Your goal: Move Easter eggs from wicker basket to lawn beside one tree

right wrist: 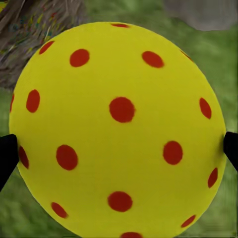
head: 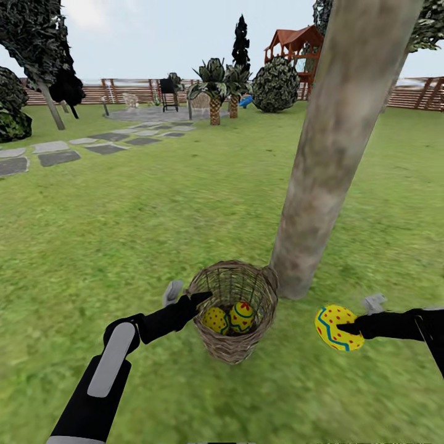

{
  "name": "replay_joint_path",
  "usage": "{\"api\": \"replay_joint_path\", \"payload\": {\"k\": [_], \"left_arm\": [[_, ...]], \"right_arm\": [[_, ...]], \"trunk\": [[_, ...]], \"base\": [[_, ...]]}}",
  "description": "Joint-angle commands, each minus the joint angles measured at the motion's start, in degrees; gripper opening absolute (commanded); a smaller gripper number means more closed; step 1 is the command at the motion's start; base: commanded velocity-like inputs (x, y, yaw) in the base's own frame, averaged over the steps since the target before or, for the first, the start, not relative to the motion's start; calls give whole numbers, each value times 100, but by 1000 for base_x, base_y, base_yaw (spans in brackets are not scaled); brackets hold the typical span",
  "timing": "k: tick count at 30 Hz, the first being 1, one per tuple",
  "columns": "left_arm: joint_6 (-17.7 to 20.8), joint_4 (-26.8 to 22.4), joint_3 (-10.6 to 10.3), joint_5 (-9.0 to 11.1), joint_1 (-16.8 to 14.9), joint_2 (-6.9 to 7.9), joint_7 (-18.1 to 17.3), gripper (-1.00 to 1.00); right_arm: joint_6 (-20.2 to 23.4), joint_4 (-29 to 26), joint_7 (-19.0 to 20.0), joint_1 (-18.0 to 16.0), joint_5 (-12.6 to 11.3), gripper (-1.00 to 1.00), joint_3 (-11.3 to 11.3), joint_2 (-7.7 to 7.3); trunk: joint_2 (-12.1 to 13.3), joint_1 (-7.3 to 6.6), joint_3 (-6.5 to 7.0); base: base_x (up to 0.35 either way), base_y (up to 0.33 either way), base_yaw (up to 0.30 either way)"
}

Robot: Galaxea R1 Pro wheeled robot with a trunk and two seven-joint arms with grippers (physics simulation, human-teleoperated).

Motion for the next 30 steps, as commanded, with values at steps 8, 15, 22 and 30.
{"api": "replay_joint_path", "payload": {"k": [8,15,22,30], "left_arm": [[98,-69,-39,50,0,5,-689,100],[27,17,-791,55,-2,-120,-796,100],[21,45,-1420,255,-2,-169,-784,100],[19,50,-1567,276,4,-115,-779,100]], "right_arm": [[-1934,1694,-1852,8,7,-100,7,246],[-2310,1787,-2264,16,12,-100,0,599],[-2755,1986,-2660,16,55,-100,2,666],[-3648,2590,-3511,21,98,-100,52,988]], "trunk": [[-2,-1,14],[-2,-1,33],[-2,-1,54],[-2,-1,55]], "base": [[0,0,-85],[24,-248,-179],[0,-326,-184],[0,-192,-7]]}}
